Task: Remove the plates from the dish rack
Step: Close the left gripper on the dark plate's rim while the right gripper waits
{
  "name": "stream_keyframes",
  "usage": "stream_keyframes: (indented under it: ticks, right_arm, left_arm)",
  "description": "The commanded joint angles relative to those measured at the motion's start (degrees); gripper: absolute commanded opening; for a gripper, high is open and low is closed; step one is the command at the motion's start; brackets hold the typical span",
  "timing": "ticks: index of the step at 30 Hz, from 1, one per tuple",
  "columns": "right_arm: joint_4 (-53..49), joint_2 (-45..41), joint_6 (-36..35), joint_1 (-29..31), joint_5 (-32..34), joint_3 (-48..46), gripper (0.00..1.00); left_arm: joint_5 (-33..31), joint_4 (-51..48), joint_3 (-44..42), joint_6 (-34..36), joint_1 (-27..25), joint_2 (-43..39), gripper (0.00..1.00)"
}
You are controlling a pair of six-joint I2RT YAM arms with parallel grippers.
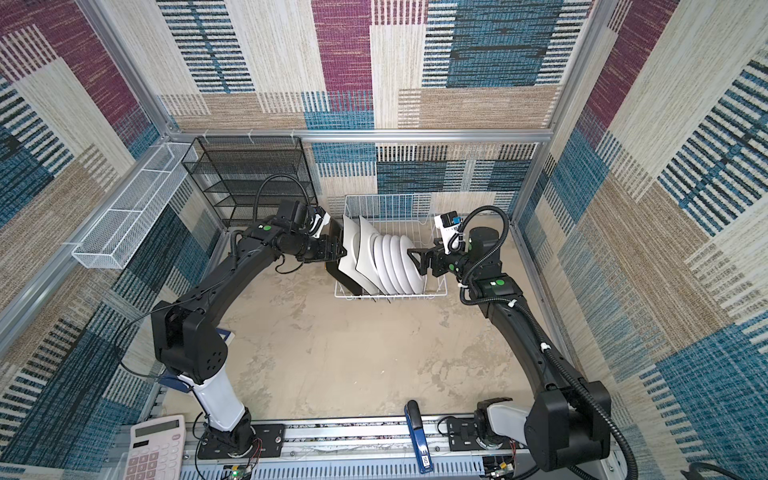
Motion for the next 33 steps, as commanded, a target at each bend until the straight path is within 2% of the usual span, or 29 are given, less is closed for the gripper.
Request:
stream_keyframes:
  ticks: [1,9,14,19,23,29,33]
  right_arm:
    - [0.14,0.43,-0.3,0.39,1.64,0.93,0.99]
    - [-1.14,0.96,-0.9,0.93,3.15,1.8,0.99]
    - [-0.7,1.04,-0.64,1.02,3.32,1.53,0.99]
    - [-0.69,1.41,-0.79,1.2,3.65,1.44,0.99]
    - [-0.61,1.79,-0.72,1.27,3.75,1.44,0.99]
    - [-0.56,1.62,-0.68,1.29,4.15,1.42,0.99]
    - [-0.67,1.43,-0.61,1.38,4.67,1.26,0.99]
  left_arm:
    - [-2.75,-3.23,1.88,-0.12,0.19,1.81,0.7]
    - [-0.99,-4.3,4.55,-0.13,0.19,1.59,0.74]
    - [-1.63,-4.28,4.25,-0.52,0.3,-0.92,0.79]
    - [-3.84,-4.28,3.99,-0.53,0.48,-3.13,0.8]
    - [-5.47,-4.34,3.6,-0.69,1.03,-3.39,0.76]
    - [-6.42,-3.76,2.16,-1.83,2.03,-2.61,0.64]
    - [-5.34,-2.88,1.91,-1.88,2.38,-1.19,0.62]
